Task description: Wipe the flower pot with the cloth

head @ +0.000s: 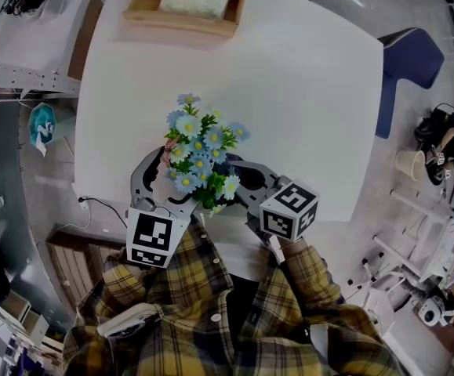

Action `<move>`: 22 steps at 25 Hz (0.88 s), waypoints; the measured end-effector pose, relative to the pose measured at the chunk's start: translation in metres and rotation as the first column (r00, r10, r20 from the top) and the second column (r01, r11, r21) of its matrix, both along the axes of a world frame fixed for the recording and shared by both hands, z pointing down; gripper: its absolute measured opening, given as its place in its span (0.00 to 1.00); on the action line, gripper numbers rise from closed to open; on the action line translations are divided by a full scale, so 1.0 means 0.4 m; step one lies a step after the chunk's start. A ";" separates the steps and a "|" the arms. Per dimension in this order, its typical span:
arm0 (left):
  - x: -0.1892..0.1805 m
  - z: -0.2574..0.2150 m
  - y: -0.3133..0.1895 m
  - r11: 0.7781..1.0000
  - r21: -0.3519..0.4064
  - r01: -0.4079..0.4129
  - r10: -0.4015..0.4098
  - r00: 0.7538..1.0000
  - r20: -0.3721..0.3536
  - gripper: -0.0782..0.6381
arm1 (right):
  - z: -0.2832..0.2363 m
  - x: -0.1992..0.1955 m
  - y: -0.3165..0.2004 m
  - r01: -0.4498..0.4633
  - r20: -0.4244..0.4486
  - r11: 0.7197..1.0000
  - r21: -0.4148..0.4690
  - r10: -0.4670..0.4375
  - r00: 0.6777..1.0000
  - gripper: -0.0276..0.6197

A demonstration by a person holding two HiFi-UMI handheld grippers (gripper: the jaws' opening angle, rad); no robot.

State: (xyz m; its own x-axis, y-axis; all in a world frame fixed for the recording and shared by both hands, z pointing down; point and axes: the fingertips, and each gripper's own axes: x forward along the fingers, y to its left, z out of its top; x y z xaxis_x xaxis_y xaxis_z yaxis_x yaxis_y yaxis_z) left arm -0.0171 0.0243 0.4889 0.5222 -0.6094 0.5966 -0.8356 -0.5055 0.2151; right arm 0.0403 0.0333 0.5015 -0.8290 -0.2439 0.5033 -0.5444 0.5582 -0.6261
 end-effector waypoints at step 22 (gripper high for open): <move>0.056 -0.001 -0.028 0.865 -0.024 -0.501 0.501 0.865 0.005 0.71 | -0.001 0.081 -0.220 -0.147 -0.025 0.989 0.002 0.147 0.989 0.08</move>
